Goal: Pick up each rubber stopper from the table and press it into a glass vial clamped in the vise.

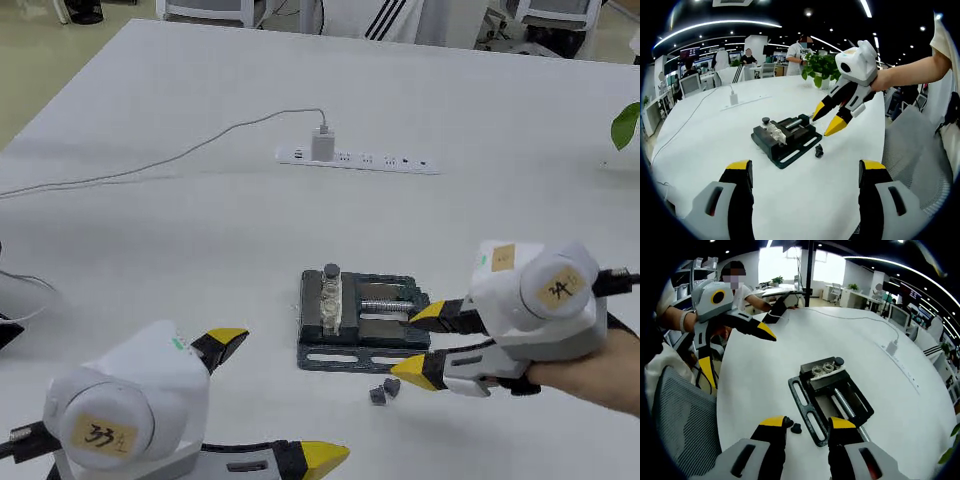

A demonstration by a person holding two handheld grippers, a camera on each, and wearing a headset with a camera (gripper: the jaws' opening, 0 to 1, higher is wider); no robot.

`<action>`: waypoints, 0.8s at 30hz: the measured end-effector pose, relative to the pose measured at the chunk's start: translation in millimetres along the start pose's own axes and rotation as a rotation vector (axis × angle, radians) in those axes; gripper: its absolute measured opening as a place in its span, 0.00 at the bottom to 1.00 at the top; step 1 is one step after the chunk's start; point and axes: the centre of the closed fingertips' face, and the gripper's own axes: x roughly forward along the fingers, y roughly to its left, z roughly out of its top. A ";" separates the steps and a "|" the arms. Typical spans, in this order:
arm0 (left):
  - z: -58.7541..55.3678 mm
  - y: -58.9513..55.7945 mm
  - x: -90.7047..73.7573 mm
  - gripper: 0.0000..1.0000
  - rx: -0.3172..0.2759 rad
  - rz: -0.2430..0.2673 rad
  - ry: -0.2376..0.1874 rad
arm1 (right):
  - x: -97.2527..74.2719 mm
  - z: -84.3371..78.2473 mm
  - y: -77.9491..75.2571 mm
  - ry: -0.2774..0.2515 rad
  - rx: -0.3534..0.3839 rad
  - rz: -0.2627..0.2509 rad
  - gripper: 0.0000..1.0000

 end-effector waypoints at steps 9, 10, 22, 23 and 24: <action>-3.6 -3.8 1.1 0.86 -0.004 -0.009 0.010 | 15.3 -25.8 8.6 0.011 0.105 -0.017 0.24; -4.2 -4.1 1.3 0.86 -0.004 -0.009 0.011 | 17.0 -26.7 8.3 0.009 0.114 -0.021 0.23; -10.9 -6.7 2.7 0.86 -0.018 -0.011 0.024 | 27.8 -31.9 15.9 0.001 0.155 -0.022 0.13; -11.0 -6.8 2.7 0.86 -0.020 -0.011 0.023 | 27.8 -31.8 15.0 -0.002 0.157 -0.027 0.13; -10.9 -6.9 2.9 0.86 -0.022 -0.012 0.022 | 27.9 -31.8 14.5 -0.004 0.161 -0.030 0.13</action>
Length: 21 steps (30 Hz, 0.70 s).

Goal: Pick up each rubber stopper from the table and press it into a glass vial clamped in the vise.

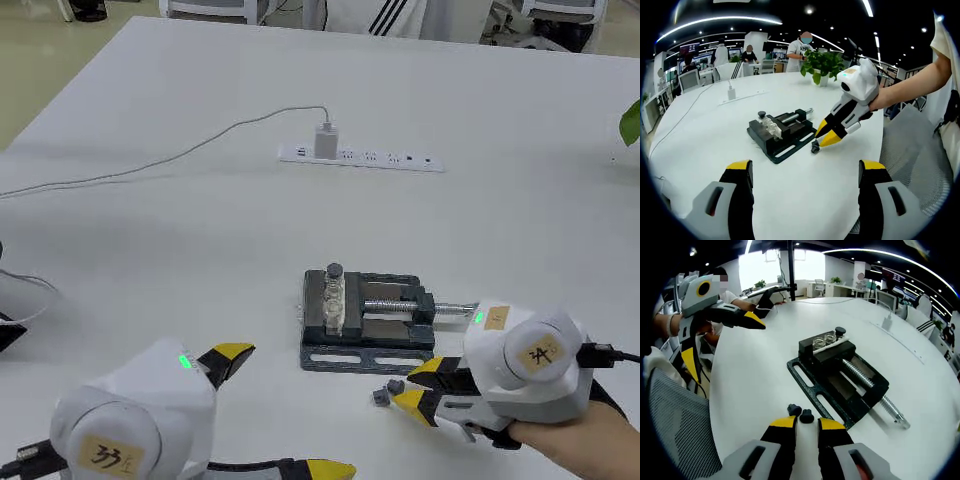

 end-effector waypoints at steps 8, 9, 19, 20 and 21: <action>-2.8 -0.6 1.2 0.86 -0.002 -0.004 0.006 | 3.0 -0.4 1.7 -0.002 -0.006 0.006 0.10; -3.0 -0.5 1.4 0.86 -0.003 -0.004 0.007 | 3.2 -0.2 1.7 -0.003 -0.005 0.007 0.10; -3.9 0.0 1.8 0.85 -0.007 -0.005 0.008 | 3.7 -0.4 1.3 -0.002 -0.007 0.016 0.08; -3.9 -0.2 2.0 0.85 -0.006 -0.006 0.007 | 3.6 -0.2 1.4 -0.002 -0.008 0.018 0.08; -3.9 -0.2 2.2 0.85 -0.006 -0.006 0.007 | 3.6 -0.2 1.5 -0.002 -0.009 0.019 0.08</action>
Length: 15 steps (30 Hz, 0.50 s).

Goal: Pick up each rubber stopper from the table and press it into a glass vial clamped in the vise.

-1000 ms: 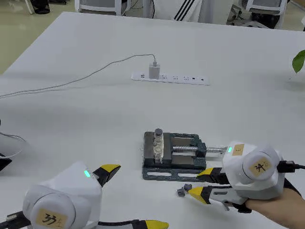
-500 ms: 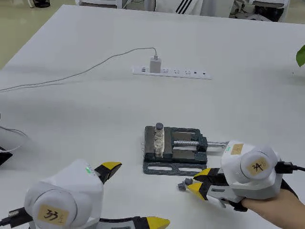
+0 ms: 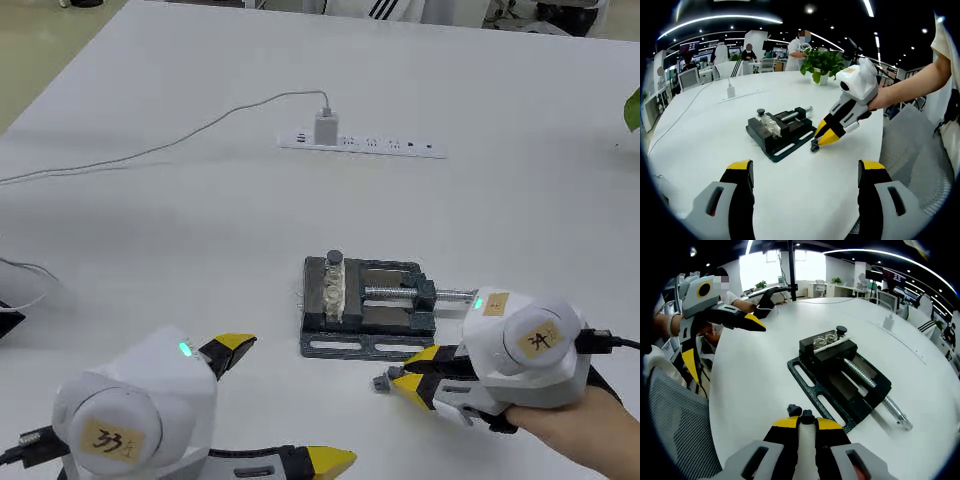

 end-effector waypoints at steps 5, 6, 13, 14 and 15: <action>0.0 -1.0 2.4 0.84 0.024 -0.011 0.009 | -5.7 3.0 -0.1 0.010 -0.025 0.009 0.07; 0.5 -0.6 3.1 0.83 0.038 -0.011 0.012 | -9.1 4.8 -0.1 0.015 -0.052 0.013 0.07; 12.6 -2.6 9.3 0.74 0.125 -0.043 0.015 | -33.4 19.9 5.3 0.050 -0.161 0.067 0.07; 15.9 -3.3 10.7 0.72 0.148 -0.051 0.013 | -37.4 22.4 7.0 0.058 -0.145 0.084 0.07; 17.8 -3.6 11.9 0.71 0.163 -0.056 0.014 | -40.5 22.5 9.8 0.074 -0.135 0.106 0.07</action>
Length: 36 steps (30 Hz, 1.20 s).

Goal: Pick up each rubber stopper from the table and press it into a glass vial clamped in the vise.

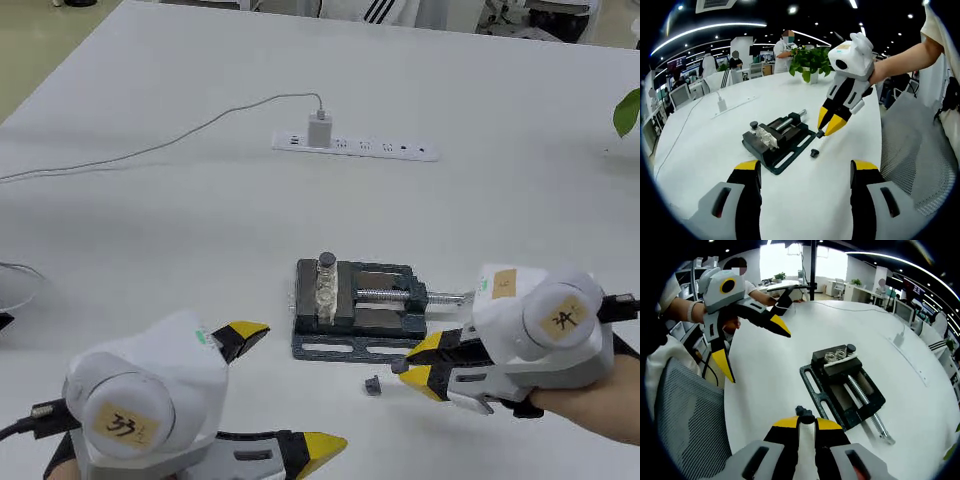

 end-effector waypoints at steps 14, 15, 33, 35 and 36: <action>28.1 -19.7 19.2 0.41 0.230 -0.131 0.007 | -20.8 31.1 23.4 0.092 -0.166 0.123 0.07; 28.0 -21.5 20.4 0.40 0.241 -0.140 0.014 | -20.7 33.2 25.5 0.101 -0.186 0.133 0.07; 27.1 -34.3 24.1 0.15 0.330 -0.210 0.042 | -13.8 48.4 47.5 0.184 -0.325 0.207 0.07; 25.8 -35.4 23.8 0.12 0.337 -0.216 0.046 | -13.3 49.2 48.4 0.183 -0.325 0.209 0.07; 25.9 -35.6 23.6 0.11 0.335 -0.216 0.044 | -13.0 48.9 49.1 0.187 -0.323 0.211 0.07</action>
